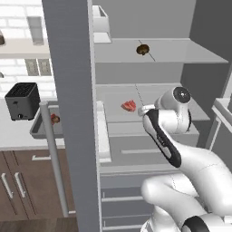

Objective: Place one mushroom and one steak in each tupperware on the nearby counter, to pack two identical lunches.

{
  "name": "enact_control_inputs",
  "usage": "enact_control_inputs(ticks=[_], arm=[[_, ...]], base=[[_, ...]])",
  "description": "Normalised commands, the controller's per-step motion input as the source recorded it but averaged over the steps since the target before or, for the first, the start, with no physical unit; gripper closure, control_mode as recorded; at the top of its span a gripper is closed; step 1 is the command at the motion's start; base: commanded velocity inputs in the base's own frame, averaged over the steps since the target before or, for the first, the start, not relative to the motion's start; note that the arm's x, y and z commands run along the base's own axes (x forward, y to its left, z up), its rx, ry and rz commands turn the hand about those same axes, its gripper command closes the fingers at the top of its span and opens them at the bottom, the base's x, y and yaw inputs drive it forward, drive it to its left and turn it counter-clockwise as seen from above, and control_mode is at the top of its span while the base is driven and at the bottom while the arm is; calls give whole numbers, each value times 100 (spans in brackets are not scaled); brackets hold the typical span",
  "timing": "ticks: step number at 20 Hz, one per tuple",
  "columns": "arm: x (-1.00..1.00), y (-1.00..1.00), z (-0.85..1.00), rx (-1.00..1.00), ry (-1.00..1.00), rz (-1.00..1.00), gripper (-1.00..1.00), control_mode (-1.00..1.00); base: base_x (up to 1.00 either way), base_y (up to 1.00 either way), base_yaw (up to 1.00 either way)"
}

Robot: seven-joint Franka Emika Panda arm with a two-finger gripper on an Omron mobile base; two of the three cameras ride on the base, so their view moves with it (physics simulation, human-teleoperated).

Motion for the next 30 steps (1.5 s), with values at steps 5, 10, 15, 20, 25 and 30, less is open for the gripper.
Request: enact_control_inputs(ticks=[5,10,15,20,25,30], arm=[[54,12,-29,10,1,-5,-100,-100],[47,36,-36,0,0,-3,-100,-100],[50,13,-4,0,0,-4,-100,-100],[63,0,-15,0,0,-1,-100,-100],[57,0,-26,0,0,0,-100,-100],[55,0,-28,0,0,0,-100,-100]], base=[[0,0,0],[0,0,0],[0,0,0],[0,0,0],[0,0,0],[0,0,0]])
